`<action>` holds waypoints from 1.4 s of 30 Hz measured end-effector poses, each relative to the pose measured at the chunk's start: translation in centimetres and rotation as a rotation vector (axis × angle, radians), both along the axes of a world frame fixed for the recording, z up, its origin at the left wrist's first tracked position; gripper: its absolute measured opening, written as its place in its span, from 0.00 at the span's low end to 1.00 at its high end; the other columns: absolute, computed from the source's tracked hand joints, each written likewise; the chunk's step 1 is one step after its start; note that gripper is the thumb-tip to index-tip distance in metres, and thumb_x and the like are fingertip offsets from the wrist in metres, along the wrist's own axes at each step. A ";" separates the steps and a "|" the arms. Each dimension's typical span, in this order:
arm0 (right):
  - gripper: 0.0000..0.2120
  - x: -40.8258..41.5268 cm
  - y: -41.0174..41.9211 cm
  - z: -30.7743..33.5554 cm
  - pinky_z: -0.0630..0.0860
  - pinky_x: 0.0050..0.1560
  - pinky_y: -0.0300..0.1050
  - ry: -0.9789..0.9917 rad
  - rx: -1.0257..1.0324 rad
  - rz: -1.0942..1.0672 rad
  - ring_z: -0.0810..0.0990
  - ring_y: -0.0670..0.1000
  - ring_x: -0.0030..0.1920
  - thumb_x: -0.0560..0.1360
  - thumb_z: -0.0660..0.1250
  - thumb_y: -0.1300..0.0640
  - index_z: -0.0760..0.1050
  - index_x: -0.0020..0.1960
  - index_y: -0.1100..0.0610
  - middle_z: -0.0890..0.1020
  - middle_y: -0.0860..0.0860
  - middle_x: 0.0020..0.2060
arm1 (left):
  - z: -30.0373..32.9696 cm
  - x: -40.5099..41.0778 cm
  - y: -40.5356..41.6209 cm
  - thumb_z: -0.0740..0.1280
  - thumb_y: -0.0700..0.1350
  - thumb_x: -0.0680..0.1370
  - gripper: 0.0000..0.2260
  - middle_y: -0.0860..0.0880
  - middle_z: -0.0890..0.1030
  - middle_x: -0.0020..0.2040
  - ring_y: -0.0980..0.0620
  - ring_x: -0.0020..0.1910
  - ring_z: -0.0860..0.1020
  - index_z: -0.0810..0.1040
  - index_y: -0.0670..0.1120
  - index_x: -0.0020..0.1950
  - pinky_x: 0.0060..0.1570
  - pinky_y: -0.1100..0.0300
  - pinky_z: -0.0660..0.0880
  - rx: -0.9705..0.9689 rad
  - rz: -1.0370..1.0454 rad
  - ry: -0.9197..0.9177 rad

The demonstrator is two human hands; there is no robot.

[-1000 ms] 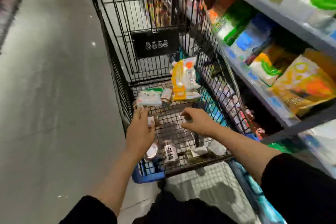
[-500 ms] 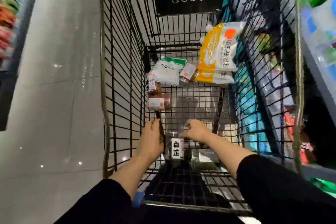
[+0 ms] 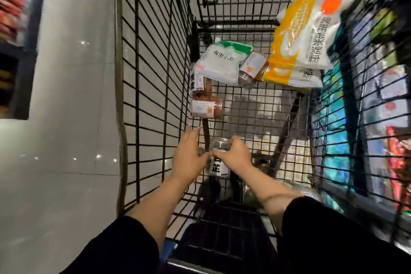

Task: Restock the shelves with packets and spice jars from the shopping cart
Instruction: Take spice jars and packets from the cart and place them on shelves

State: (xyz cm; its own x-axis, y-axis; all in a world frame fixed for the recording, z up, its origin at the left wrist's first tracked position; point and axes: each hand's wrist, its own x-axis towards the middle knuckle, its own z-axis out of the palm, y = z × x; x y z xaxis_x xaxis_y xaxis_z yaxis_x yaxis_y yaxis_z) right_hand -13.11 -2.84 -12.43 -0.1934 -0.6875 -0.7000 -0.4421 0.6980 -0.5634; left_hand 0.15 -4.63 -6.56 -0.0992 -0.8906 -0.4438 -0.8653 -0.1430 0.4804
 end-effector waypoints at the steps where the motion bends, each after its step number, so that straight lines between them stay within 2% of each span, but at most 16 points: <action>1: 0.26 -0.7 -0.7 0.7 0.78 0.45 0.46 -0.051 -0.050 -0.076 0.80 0.50 0.46 0.63 0.77 0.42 0.70 0.51 0.54 0.81 0.49 0.46 | 0.2 -0.2 -0.2 0.73 0.45 0.73 0.32 0.49 0.69 0.72 0.49 0.66 0.73 0.65 0.46 0.74 0.61 0.61 0.74 -0.004 0.065 0.092; 3: 0.25 -2.2 -2.2 2.8 0.77 0.46 0.42 -0.166 -0.137 -0.167 0.79 0.48 0.46 0.63 0.79 0.47 0.69 0.52 0.51 0.80 0.47 0.45 | 1.2 -0.7 -0.5 0.72 0.44 0.75 0.30 0.57 0.71 0.68 0.54 0.66 0.72 0.66 0.49 0.74 0.52 0.75 0.69 0.055 0.135 0.278; 5: 0.25 -3.1 -3.5 4.6 0.74 0.44 0.35 -0.274 -0.198 -0.181 0.79 0.45 0.45 0.63 0.80 0.52 0.71 0.55 0.52 0.80 0.46 0.45 | 1.7 -0.9 -0.5 0.76 0.46 0.72 0.31 0.65 0.73 0.63 0.52 0.64 0.75 0.67 0.56 0.72 0.53 0.68 0.73 0.121 0.154 0.433; 7: 0.25 -3.3 -4.3 5.8 0.73 0.42 0.31 -0.380 -0.232 -0.156 0.80 0.43 0.45 0.63 0.80 0.54 0.73 0.55 0.54 0.81 0.45 0.45 | 1.7 -0.9 -0.6 0.79 0.53 0.67 0.36 0.62 0.78 0.60 0.55 0.61 0.78 0.67 0.57 0.72 0.58 0.57 0.76 0.132 0.161 0.497; 9: 0.26 -2.9 -4.6 6.3 0.75 0.44 0.33 -0.455 -0.241 -0.095 0.80 0.42 0.48 0.64 0.79 0.53 0.74 0.58 0.54 0.82 0.46 0.49 | 1.5 -0.8 -0.6 0.79 0.57 0.63 0.44 0.57 0.79 0.61 0.58 0.60 0.78 0.62 0.54 0.75 0.60 0.55 0.75 0.139 0.205 0.528; 11: 0.23 -2.4 -5.0 6.4 0.75 0.49 0.33 -0.471 -0.224 -0.026 0.79 0.43 0.51 0.69 0.74 0.48 0.74 0.61 0.53 0.81 0.46 0.52 | 1.4 -0.7 -0.7 0.80 0.53 0.63 0.43 0.56 0.80 0.59 0.61 0.57 0.79 0.63 0.54 0.73 0.58 0.58 0.75 0.130 0.249 0.508; 13: 0.15 -2.1 -5.7 5.9 0.73 0.45 0.31 -0.477 -0.204 -0.068 0.79 0.42 0.48 0.77 0.65 0.47 0.75 0.59 0.54 0.80 0.45 0.49 | 1.4 -0.8 -0.8 0.80 0.45 0.64 0.37 0.57 0.80 0.53 0.63 0.51 0.79 0.64 0.57 0.68 0.52 0.64 0.75 0.101 0.311 0.476; 16: 0.11 -2.5 -7.2 3.5 0.72 0.46 0.39 -0.256 -0.216 -0.122 0.77 0.46 0.45 0.78 0.64 0.53 0.75 0.58 0.56 0.80 0.49 0.48 | 1.5 -0.7 -1.3 0.78 0.39 0.66 0.34 0.60 0.78 0.48 0.72 0.44 0.77 0.65 0.54 0.66 0.42 0.78 0.70 0.024 0.423 0.429; 18: 0.17 -3.0 -8.1 1.6 0.72 0.53 0.44 -0.028 -0.236 0.068 0.77 0.51 0.53 0.75 0.69 0.56 0.72 0.62 0.58 0.78 0.53 0.54 | 1.4 -0.6 -1.6 0.78 0.39 0.67 0.32 0.61 0.77 0.46 0.72 0.42 0.77 0.66 0.53 0.64 0.38 0.78 0.70 0.002 0.482 0.403; 20: 0.26 -3.3 -9.2 0.3 0.69 0.60 0.47 0.123 -0.277 0.263 0.73 0.56 0.61 0.71 0.72 0.54 0.69 0.66 0.59 0.74 0.56 0.61 | 1.1 -0.4 -1.7 0.78 0.39 0.67 0.32 0.60 0.77 0.46 0.67 0.44 0.77 0.66 0.54 0.64 0.39 0.74 0.70 -0.004 0.533 0.386; 23: 0.32 -3.0 -10.9 -1.2 0.68 0.62 0.49 0.176 -0.380 0.458 0.71 0.57 0.63 0.67 0.76 0.50 0.69 0.67 0.58 0.74 0.57 0.61 | 0.9 -0.3 -1.9 0.78 0.40 0.67 0.33 0.60 0.77 0.45 0.68 0.43 0.75 0.65 0.54 0.65 0.40 0.71 0.69 0.000 0.569 0.367; 29: 0.31 -1.9 -12.2 -2.6 0.73 0.54 0.50 0.182 -0.402 0.560 0.74 0.56 0.57 0.64 0.77 0.45 0.71 0.62 0.56 0.76 0.55 0.56 | 1.2 -0.3 -2.4 0.78 0.39 0.67 0.30 0.61 0.78 0.44 0.71 0.42 0.75 0.66 0.56 0.61 0.43 0.71 0.72 0.000 0.577 0.356; 33: 0.32 -3.3 -11.1 -1.2 0.71 0.50 0.44 0.158 -0.386 0.419 0.73 0.52 0.53 0.63 0.78 0.49 0.70 0.61 0.59 0.71 0.54 0.55 | 1.8 -0.5 -2.5 0.78 0.41 0.67 0.31 0.60 0.78 0.46 0.65 0.46 0.77 0.67 0.53 0.64 0.46 0.65 0.75 0.000 0.593 0.394; 37: 0.34 -6.7 -9.7 2.7 0.67 0.49 0.38 0.014 -0.331 0.124 0.74 0.52 0.54 0.62 0.79 0.57 0.69 0.63 0.61 0.73 0.54 0.54 | 2.9 -0.9 -2.6 0.78 0.40 0.67 0.32 0.59 0.77 0.48 0.58 0.49 0.78 0.67 0.51 0.67 0.51 0.57 0.77 0.008 0.611 0.454; 40: 0.36 -9.3 -9.1 6.9 0.70 0.44 0.30 -0.119 -0.326 -0.074 0.75 0.50 0.55 0.65 0.77 0.63 0.62 0.67 0.62 0.74 0.53 0.56 | 4.4 -1.6 -3.0 0.77 0.37 0.68 0.34 0.52 0.79 0.53 0.59 0.48 0.78 0.66 0.50 0.69 0.46 0.62 0.78 0.027 0.605 0.574; 42: 0.37 -10.6 -8.9 10.0 0.70 0.37 0.24 -0.141 -0.348 -0.132 0.74 0.50 0.55 0.67 0.77 0.62 0.60 0.69 0.60 0.73 0.53 0.56 | 5.8 -1.9 -3.3 0.77 0.37 0.67 0.34 0.51 0.78 0.54 0.58 0.50 0.78 0.66 0.52 0.67 0.49 0.60 0.79 0.020 0.588 0.655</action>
